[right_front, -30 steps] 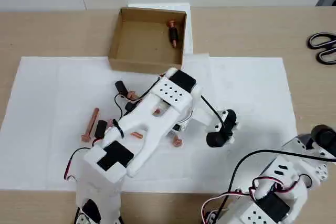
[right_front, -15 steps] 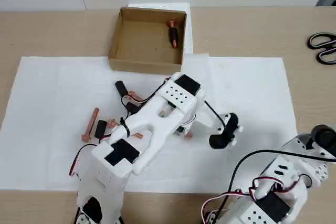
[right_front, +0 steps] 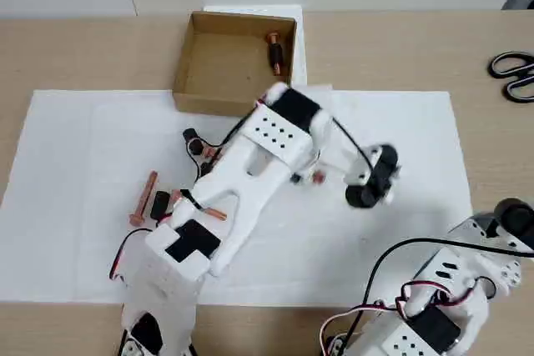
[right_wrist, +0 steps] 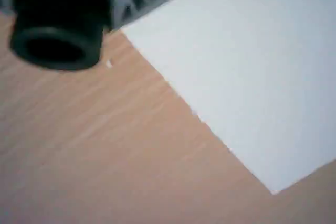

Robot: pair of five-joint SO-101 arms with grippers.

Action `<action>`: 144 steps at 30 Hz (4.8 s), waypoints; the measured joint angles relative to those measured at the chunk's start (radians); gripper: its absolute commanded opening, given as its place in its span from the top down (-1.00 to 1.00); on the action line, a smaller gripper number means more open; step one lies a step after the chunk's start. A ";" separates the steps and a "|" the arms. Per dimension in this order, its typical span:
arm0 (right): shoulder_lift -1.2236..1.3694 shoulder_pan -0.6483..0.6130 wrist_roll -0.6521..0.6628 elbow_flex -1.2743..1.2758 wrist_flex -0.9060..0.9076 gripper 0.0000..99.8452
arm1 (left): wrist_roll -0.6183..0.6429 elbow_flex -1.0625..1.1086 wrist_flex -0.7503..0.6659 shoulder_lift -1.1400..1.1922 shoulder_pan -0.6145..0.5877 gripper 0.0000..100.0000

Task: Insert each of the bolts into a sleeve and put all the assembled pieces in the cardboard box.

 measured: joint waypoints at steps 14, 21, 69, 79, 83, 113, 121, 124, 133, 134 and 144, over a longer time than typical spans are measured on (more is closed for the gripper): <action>0.000 -0.562 0.000 0.000 -0.021 0.99 | 0.551 -0.290 0.009 -0.054 -0.192 0.99; 0.000 -0.787 0.014 0.000 -0.206 0.99 | 0.792 -0.258 0.009 -0.400 -0.227 0.99; 0.002 -1.181 0.273 0.075 -0.707 0.99 | 1.496 1.746 -1.559 -1.821 -0.012 0.99; 0.002 -1.178 0.273 0.075 -0.707 0.99 | 1.570 1.689 -1.409 -1.820 0.005 0.99; 0.002 -1.177 0.273 0.075 -0.707 0.99 | 1.553 1.689 -1.409 -1.820 0.012 0.99; 0.002 -1.244 0.385 0.074 -0.707 0.99 | 1.487 1.682 -1.470 -1.720 0.011 0.99; 0.002 -1.243 0.385 0.074 -0.707 0.99 | 1.479 1.668 -1.384 -1.723 0.011 0.99; 0.002 -1.243 0.385 0.074 -0.707 0.99 | 1.479 1.639 -1.341 -1.723 0.011 0.99; 0.000 -1.240 0.385 0.074 -0.707 0.99 | 1.496 1.565 -1.163 -1.722 0.058 0.99; 0.000 -1.235 0.385 0.074 -0.707 0.99 | 1.504 1.565 -1.160 -1.722 0.058 0.99; 0.000 -1.209 0.385 0.074 -0.707 0.99 | 1.516 1.565 -1.146 -1.722 0.060 0.98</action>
